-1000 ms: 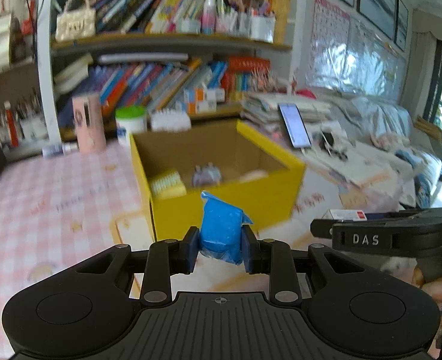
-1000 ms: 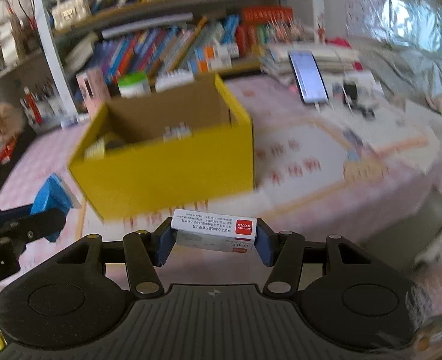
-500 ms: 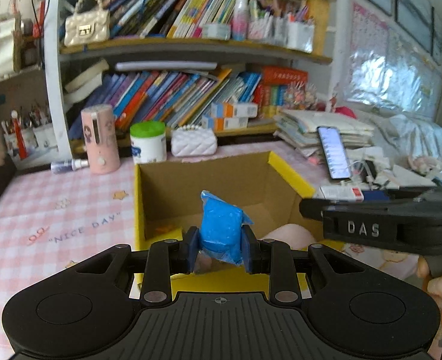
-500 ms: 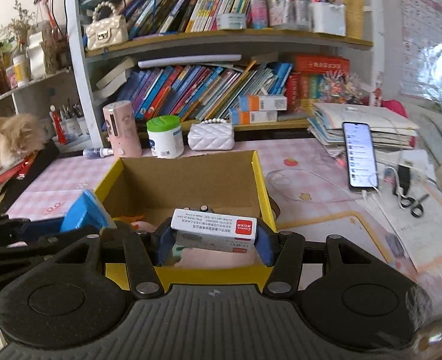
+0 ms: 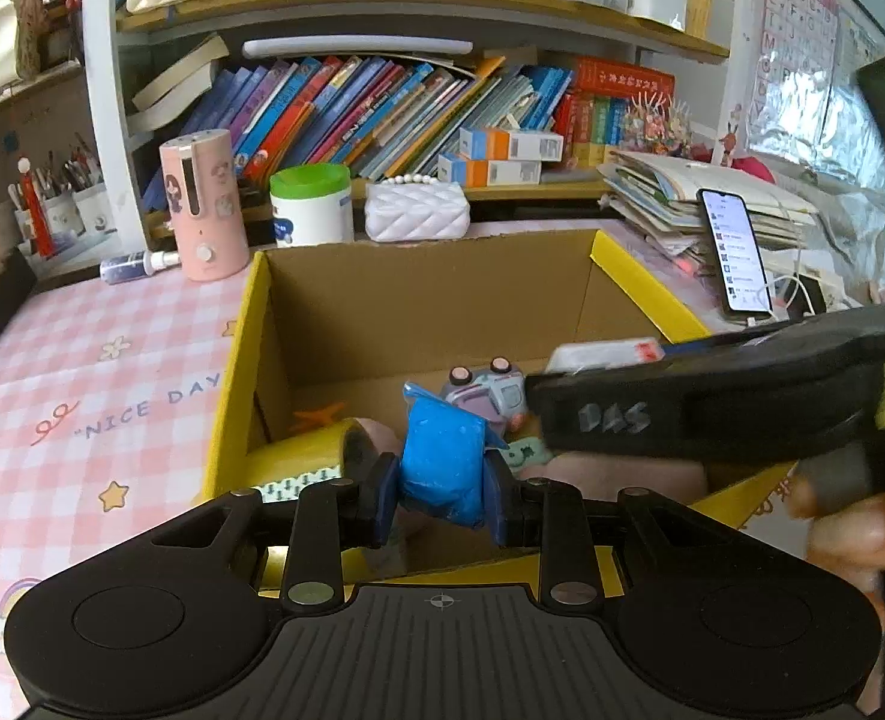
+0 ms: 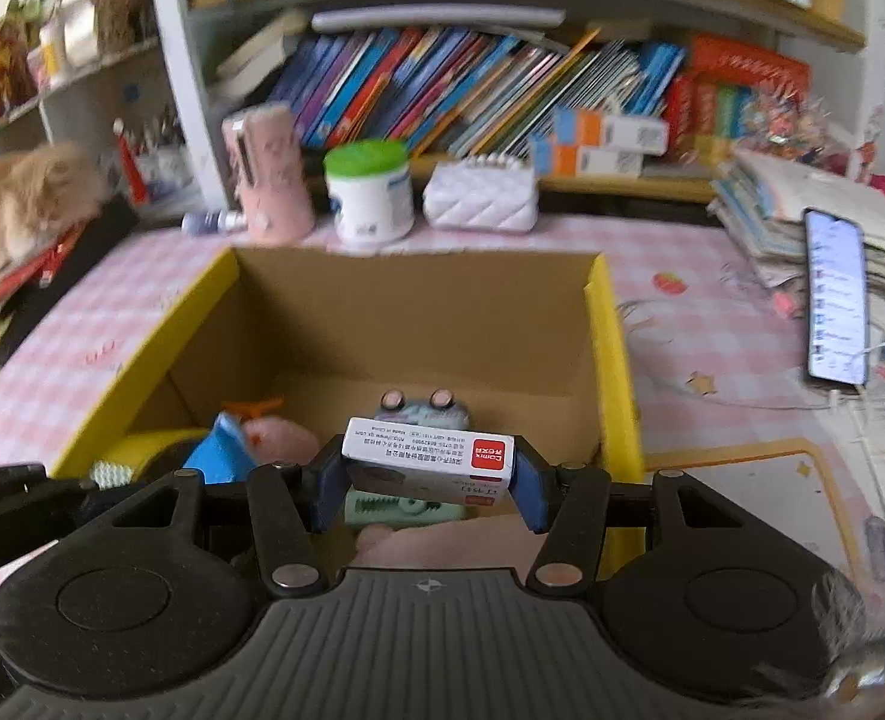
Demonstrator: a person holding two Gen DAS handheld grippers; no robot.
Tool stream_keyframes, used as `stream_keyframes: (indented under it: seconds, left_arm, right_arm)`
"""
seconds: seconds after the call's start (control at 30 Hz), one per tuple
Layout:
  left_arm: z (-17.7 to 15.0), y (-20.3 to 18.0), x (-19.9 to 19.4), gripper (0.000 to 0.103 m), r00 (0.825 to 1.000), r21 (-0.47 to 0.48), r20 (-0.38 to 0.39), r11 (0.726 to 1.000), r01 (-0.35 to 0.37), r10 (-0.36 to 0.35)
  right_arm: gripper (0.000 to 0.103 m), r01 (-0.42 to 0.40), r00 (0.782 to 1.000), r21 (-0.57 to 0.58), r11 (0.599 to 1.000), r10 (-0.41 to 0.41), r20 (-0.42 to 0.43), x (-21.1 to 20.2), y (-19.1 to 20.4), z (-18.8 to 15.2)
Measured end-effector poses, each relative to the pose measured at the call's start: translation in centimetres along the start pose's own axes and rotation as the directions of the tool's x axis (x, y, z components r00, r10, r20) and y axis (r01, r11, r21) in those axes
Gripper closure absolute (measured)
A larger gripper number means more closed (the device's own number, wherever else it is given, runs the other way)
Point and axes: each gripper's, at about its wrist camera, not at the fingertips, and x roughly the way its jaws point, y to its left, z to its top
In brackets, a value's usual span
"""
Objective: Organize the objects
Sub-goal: 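Lower both items into the box and open both grippers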
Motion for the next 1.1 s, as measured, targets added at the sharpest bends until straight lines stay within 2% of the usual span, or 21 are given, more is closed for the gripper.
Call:
stream_keyframes:
  seconds: [0.13,0.33,0.4,0.5,0.53,0.57,0.6,0.77,0.83,0.9,0.97,1.1]
  left_arm:
    - [-0.2,-0.2,0.4,0.075,1.0,-0.032,-0.005,0.999,-0.011,0.011]
    - [-0.1,-0.3,0.6,0.074,1.0,-0.053,-0.009,0.998,-0.029,0.029]
    - [-0.1,-0.4,0.5,0.069,0.999,-0.059,-0.008,0.998,-0.033,0.033]
    - [-0.2,-0.8,0.0,0.044,1.0,-0.064,0.015,0.998,0.008,-0.007]
    - [-0.3,-1.1,-0.3,0.032,1.0,-0.055,0.028,0.998,-0.003,0.004]
    - [-0.4,-1.6,-0.7,0.03,0.998,-0.036,0.049,0.999,-0.037,0.038]
    - [-0.5,-1.8,-0.9,0.029,0.997,-0.027,0.059,0.999,-0.04,0.042]
    - [-0.3,-1.4,-2.2,0.017,0.997,-0.065,0.077,0.998,-0.011,0.016]
    - [-0.4,-1.5,-3.0,0.011,0.994,-0.073,0.098,0.996,-0.048,0.055]
    - [-0.6,-1.6,-4.0,0.01,0.985,-0.086,0.137,0.992,-0.096,0.107]
    - [-0.6,-1.6,-4.8,0.003,0.979,-0.083,0.159,0.99,-0.118,0.13]
    - [-1.3,-1.6,-6.6,0.001,0.956,-0.045,0.215,0.98,-0.192,0.197]
  right_arm:
    - [0.05,-0.023,0.999,-0.027,0.999,0.022,-0.05,1.5,0.4,-0.3]
    - [0.05,-0.043,0.996,-0.011,0.999,0.042,-0.081,2.2,0.0,-0.2]
    - [0.05,-0.047,0.996,-0.007,0.999,0.047,-0.083,2.2,-0.1,-0.2]
    - [0.037,-0.086,0.994,0.008,0.996,0.086,-0.068,1.6,-0.1,-0.1]
    - [0.03,-0.09,0.994,0.003,0.996,0.09,-0.056,1.3,0.1,-0.1]
    - [0.022,-0.091,0.995,-0.008,0.996,0.09,-0.046,0.9,0.4,-0.1]
    - [0.02,-0.082,0.996,-0.014,0.997,0.082,-0.024,0.4,0.6,-0.1]
    - [0.019,-0.084,0.996,0.018,0.996,0.083,0.035,-1.4,0.0,0.0]
    - [0.019,-0.08,0.996,0.046,0.996,0.077,0.054,-2.2,-0.2,-0.1]
    - [0.019,-0.076,0.995,0.062,0.995,0.072,0.071,-2.9,-0.3,-0.3]
    - [0.019,-0.074,0.994,0.074,0.995,0.067,0.09,-3.8,-0.1,-0.5]
    - [0.018,-0.059,0.989,0.096,0.994,0.046,0.138,-6.0,0.3,-1.1]
